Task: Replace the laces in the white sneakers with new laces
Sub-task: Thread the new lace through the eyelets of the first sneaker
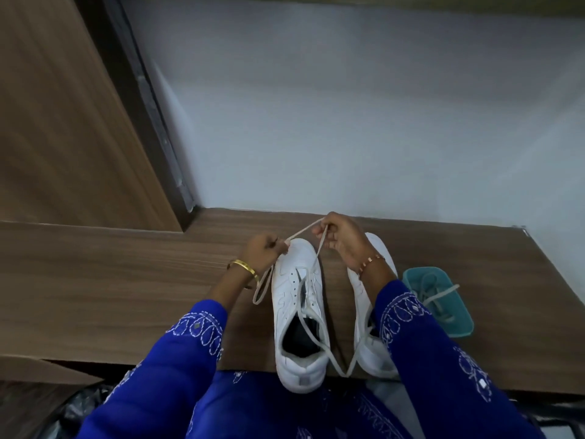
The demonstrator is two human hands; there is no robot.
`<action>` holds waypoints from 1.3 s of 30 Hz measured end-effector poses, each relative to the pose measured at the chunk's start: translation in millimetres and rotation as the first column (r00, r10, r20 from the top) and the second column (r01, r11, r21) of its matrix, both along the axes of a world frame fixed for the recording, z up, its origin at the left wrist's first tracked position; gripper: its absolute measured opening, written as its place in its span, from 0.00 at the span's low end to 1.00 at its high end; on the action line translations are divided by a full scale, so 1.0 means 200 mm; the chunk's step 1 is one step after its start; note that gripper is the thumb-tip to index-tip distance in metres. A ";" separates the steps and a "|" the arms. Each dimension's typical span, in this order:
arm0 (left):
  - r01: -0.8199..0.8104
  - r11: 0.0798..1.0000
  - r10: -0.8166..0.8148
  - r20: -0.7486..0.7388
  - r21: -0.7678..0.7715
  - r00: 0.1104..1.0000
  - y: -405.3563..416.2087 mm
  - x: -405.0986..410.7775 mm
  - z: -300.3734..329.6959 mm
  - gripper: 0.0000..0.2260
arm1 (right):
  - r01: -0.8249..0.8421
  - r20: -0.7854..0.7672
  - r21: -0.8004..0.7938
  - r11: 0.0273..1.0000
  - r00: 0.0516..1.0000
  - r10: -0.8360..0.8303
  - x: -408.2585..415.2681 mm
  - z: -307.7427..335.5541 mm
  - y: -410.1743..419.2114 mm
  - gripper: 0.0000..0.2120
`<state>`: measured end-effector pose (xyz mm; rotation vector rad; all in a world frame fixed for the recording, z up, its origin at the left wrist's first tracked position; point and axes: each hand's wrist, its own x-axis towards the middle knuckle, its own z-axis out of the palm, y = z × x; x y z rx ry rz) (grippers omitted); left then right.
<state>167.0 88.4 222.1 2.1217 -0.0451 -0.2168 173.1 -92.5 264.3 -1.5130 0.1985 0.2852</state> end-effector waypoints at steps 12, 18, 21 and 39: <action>-0.361 0.688 0.123 -0.389 -0.629 0.913 0.14 -0.13 0.20 0.12 | 0.050 0.058 -0.569 0.821 0.998 -0.021 -0.11 -0.06 0.01 0.06; -0.481 0.281 -0.027 -0.507 -0.831 0.861 -0.01 -0.12 0.34 0.13 | -0.451 -0.076 -0.478 0.754 0.876 0.475 -0.32 0.02 0.24 0.10; -0.485 0.240 -0.020 -0.504 -0.841 0.864 -0.01 -0.12 0.34 0.13 | -0.402 -0.040 -0.458 0.793 0.900 0.434 -0.33 0.03 0.25 0.06; -0.254 0.590 -0.008 -0.320 -0.766 0.947 -0.07 -0.26 0.26 0.12 | -0.032 0.046 -0.134 0.990 0.998 0.038 -0.25 0.24 0.01 0.14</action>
